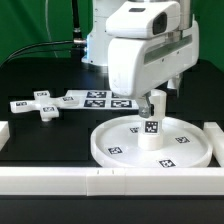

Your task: Assemble round table

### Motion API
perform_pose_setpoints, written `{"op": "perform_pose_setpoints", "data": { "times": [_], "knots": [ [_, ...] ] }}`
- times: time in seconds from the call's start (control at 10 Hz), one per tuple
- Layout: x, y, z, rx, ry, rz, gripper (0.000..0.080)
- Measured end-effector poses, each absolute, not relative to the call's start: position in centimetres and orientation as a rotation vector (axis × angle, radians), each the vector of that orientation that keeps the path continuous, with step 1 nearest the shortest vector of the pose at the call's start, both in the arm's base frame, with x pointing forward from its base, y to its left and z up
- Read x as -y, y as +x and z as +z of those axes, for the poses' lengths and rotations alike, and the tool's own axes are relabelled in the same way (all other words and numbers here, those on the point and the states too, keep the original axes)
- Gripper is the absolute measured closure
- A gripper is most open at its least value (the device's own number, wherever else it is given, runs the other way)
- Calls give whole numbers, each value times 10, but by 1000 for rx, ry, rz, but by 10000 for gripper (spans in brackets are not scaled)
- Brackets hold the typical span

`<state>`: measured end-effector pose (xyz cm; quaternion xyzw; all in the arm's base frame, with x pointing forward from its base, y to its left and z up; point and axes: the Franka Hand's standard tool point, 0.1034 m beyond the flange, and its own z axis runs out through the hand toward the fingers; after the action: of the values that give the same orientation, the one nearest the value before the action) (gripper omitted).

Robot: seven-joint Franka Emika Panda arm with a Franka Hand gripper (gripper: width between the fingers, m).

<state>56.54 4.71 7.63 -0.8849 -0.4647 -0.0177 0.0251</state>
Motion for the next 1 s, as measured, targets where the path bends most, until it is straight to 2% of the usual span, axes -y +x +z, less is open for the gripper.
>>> {"op": "perform_pose_setpoints", "data": {
  "times": [0.6,1.0],
  "knots": [
    [-41,565,73,2098,-2342,-16,150],
    [-36,563,69,2329,-2132,21,150]
  ]
}}
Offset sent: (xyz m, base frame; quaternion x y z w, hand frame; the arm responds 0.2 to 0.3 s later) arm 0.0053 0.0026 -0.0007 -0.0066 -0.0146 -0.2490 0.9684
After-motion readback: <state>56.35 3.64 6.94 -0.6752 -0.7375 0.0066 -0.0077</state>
